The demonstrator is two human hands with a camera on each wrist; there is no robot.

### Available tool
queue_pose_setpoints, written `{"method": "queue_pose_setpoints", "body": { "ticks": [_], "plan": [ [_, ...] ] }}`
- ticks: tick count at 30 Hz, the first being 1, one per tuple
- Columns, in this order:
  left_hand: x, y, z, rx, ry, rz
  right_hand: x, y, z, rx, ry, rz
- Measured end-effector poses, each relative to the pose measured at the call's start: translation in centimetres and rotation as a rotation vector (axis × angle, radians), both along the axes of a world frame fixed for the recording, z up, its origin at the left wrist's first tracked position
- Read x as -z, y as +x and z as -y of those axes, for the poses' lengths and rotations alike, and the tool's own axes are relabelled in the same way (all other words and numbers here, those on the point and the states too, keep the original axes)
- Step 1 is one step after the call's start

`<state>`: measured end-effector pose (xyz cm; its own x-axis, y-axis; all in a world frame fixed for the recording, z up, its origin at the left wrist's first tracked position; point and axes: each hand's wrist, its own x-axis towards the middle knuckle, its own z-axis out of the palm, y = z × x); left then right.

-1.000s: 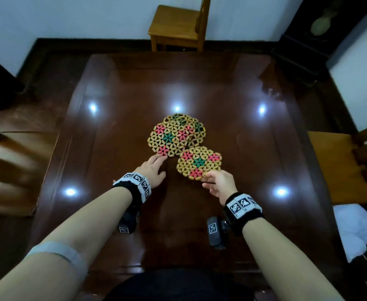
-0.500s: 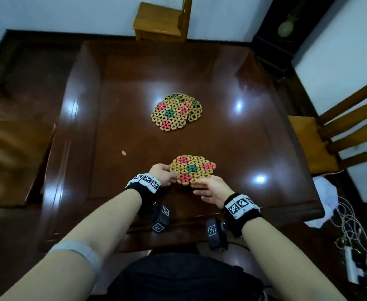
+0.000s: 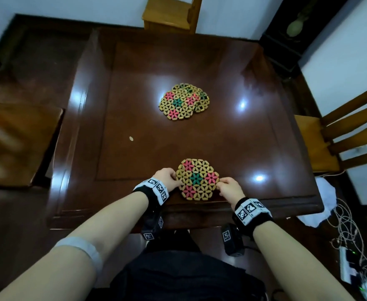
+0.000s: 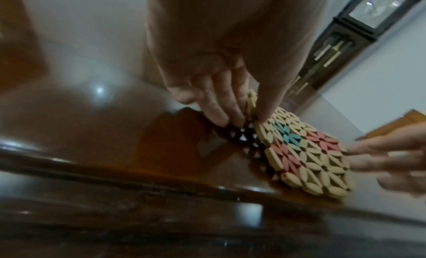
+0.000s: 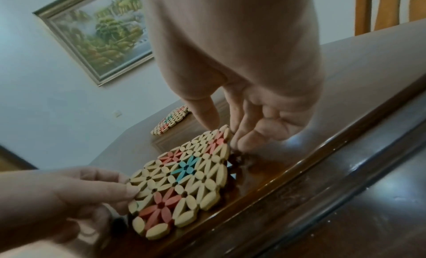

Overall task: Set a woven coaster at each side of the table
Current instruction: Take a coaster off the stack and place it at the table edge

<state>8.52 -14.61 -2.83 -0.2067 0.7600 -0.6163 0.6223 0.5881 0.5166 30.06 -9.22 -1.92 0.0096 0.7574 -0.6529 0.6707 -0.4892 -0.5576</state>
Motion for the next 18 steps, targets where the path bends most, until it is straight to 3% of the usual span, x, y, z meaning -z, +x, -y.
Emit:
{"method": "queue_pose_setpoints", "body": {
  "ticks": [4, 7, 10, 18],
  "plan": [
    [0.0, 1.0, 1.2, 0.082, 0.12, -0.299, 0.2, 1.2, -0.4, -0.307, 0.181, 0.172],
    [0.3, 1.5, 1.6, 0.234, 0.232, -0.355, 0.2, 1.4, -0.5, -0.651, 0.3, 0.211],
    [0.8, 1.6, 1.9, 0.418, 0.143, -0.374, 0.8, 1.7, -0.5, -0.892, 0.304, 0.301],
    [0.2, 2.8, 2.8, 0.369, 0.128, -0.445, 1.6, 2.8, -0.7, -0.945, 0.331, 0.265]
  ]
}}
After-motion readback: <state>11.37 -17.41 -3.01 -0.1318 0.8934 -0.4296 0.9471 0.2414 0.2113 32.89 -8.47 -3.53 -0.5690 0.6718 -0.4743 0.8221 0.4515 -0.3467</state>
